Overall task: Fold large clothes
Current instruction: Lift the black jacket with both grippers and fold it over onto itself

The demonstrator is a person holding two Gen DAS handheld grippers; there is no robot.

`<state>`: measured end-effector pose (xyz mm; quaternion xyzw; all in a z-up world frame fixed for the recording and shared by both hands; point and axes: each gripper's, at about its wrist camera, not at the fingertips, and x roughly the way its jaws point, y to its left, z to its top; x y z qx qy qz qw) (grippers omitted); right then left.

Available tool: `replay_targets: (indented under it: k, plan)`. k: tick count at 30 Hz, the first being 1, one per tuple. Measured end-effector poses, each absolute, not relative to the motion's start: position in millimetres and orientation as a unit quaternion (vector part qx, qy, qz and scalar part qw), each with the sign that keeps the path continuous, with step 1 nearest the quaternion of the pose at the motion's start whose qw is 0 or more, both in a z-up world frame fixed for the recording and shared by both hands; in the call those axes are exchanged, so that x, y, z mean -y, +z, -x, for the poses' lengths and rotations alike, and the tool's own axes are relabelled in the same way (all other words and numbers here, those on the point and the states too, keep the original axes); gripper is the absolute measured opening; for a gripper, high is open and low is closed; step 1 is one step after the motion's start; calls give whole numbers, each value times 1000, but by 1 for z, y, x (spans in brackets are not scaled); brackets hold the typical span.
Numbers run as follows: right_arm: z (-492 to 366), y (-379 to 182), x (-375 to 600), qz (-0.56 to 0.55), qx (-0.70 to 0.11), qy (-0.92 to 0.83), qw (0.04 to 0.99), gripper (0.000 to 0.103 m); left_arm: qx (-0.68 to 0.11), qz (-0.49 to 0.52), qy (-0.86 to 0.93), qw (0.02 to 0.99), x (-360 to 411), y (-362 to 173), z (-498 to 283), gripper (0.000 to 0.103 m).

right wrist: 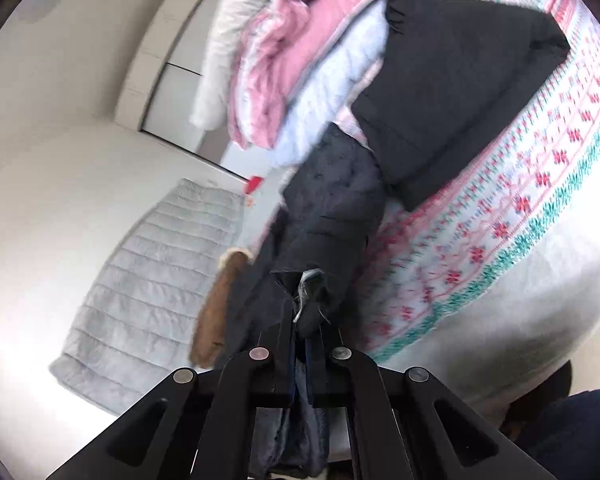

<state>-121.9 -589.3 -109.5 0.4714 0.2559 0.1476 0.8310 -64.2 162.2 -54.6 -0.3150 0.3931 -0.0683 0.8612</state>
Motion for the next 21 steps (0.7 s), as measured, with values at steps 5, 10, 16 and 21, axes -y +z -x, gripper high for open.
replay_targets:
  k: [5, 10, 16, 21]
  plan:
    - [140, -70, 584, -432, -235, 154, 857, 2, -357, 280, -76, 888, -153, -15, 80, 7]
    - [128, -92, 579, -442, -273, 142, 843, 2, -369, 286, -73, 881, -149, -19, 70, 7]
    - [128, -84, 591, -451, -249, 139, 846, 2, -358, 293, -67, 884, -155, -9, 70, 7]
    - [105, -72, 589, -457, -246, 144, 843, 2, -351, 316, -65, 879, -159, 7, 50, 7]
